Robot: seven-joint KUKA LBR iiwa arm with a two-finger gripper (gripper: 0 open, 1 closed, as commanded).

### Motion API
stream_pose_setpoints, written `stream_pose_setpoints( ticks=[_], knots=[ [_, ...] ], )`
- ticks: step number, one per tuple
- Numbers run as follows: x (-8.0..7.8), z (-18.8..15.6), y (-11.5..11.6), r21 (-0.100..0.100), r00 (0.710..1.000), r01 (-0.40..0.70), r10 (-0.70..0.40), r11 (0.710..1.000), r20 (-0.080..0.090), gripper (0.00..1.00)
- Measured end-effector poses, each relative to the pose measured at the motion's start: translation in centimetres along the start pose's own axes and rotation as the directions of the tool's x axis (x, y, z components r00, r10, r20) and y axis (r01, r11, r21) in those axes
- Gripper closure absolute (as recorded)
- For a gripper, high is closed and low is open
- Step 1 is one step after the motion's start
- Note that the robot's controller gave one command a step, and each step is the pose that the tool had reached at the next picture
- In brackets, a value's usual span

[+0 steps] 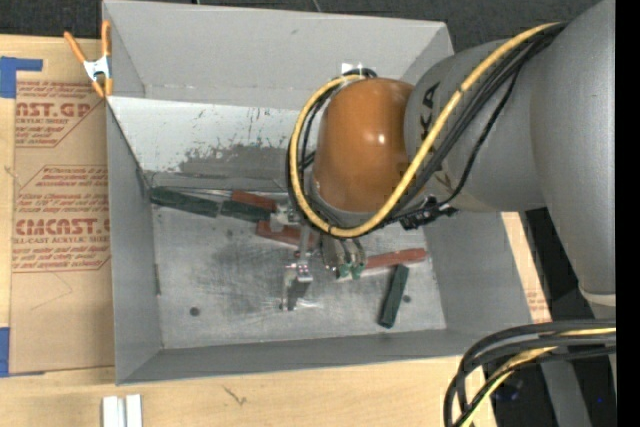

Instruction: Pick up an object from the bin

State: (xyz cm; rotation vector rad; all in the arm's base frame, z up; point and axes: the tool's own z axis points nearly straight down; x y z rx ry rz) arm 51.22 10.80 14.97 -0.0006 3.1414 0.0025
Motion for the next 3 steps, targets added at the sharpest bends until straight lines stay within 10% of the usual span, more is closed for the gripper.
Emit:
stream_pose_setpoints(
  ticks=[2, 3],
  knots=[
    [-3.1, 4.2, -3.6, 0.0, 1.0, -0.022, 0.022, 1.0, 0.005, 0.0],
    [-4.5, 7.0, -3.2, 0.002, 1.0, 0.005, -0.005, 1.0, 0.012, 1.0]
  ],
)
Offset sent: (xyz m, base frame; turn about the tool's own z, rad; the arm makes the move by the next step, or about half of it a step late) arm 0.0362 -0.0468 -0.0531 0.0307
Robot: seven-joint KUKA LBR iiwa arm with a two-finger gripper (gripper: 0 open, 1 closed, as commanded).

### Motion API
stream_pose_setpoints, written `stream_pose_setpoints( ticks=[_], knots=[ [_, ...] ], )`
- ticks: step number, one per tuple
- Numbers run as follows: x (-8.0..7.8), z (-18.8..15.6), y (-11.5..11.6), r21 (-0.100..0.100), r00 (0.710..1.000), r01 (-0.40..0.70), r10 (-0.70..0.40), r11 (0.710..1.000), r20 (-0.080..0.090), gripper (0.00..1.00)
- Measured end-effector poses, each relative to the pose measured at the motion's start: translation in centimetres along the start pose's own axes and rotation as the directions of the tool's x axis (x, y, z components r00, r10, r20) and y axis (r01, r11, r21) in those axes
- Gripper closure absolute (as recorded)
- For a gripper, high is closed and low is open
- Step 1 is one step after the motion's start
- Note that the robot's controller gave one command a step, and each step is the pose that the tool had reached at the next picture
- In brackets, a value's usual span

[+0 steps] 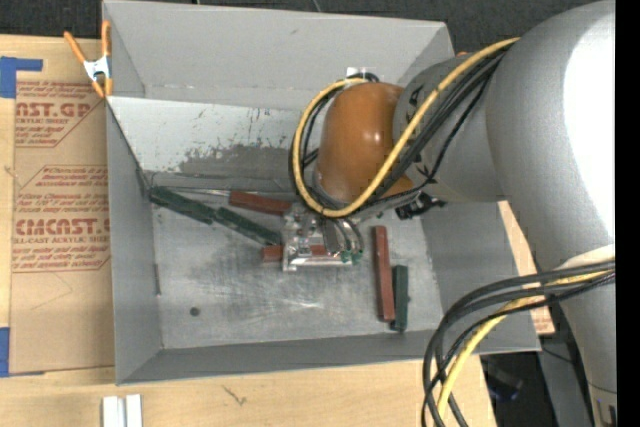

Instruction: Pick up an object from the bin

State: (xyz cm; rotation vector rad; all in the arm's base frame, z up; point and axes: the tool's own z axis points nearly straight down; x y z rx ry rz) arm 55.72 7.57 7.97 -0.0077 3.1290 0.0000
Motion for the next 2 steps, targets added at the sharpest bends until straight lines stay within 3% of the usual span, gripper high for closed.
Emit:
stream_pose_setpoints(
  ticks=[1, 2],
  knots=[
    [0.0, 0.0, 0.0, 0.0, 1.0, 0.0, 0.0, 1.0, 0.0, 1.0],
    [0.0, -14.3, 0.1, 0.0, 1.0, 0.013, -0.013, 1.0, -0.01, 1.0]
  ],
)
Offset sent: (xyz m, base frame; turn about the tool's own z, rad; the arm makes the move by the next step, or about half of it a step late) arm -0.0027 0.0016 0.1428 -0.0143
